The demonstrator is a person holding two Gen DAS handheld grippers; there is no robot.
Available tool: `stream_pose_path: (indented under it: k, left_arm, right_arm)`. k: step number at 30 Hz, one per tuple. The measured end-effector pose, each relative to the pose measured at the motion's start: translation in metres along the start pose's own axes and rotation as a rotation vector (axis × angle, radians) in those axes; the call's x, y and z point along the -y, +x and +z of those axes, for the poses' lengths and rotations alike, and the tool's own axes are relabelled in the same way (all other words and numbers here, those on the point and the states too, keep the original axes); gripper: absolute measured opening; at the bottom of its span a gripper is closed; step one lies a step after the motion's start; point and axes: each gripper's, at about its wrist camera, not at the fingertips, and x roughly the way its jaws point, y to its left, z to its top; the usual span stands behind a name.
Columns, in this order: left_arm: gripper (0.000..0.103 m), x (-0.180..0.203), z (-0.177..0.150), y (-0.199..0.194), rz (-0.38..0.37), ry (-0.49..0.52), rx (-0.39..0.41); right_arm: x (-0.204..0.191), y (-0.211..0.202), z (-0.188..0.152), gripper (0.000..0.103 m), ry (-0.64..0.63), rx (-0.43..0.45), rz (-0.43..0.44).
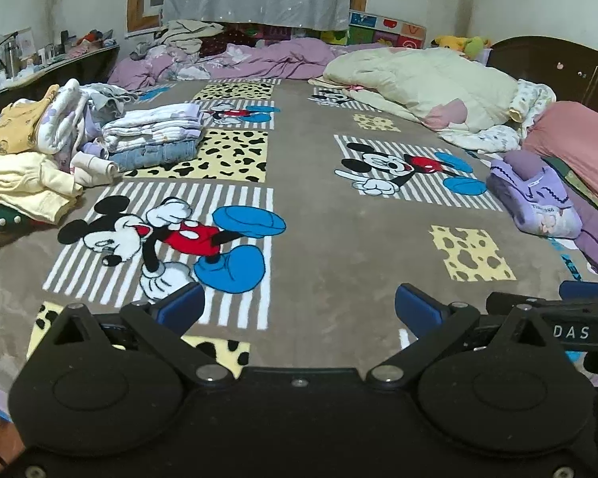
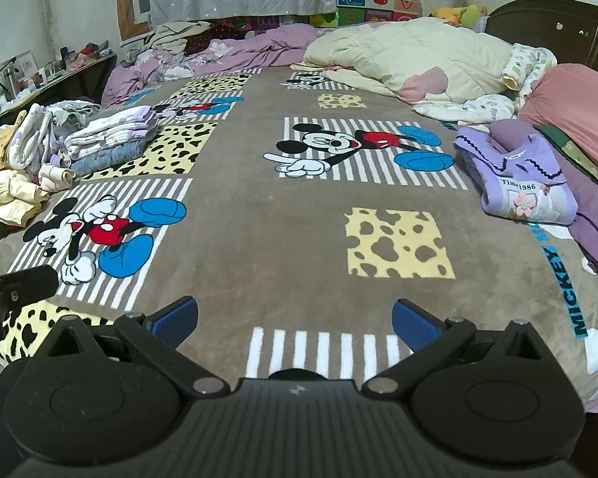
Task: Fold clothes
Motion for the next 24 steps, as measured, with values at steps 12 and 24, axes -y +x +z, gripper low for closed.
stream_pose_path:
  k: [12, 24]
  left_arm:
    - [0.103, -0.007, 0.0, -0.003, -0.003, -0.026, 0.007]
    - [0.103, -0.008, -0.001, 0.0, -0.007, -0.033, -0.006]
  right_arm:
    - [-0.004, -0.001, 0.001, 0.103, 0.003, -0.007, 0.009]
    - [-0.007, 0.0, -0.001, 0.103, -0.001, 0.002, 0.005]
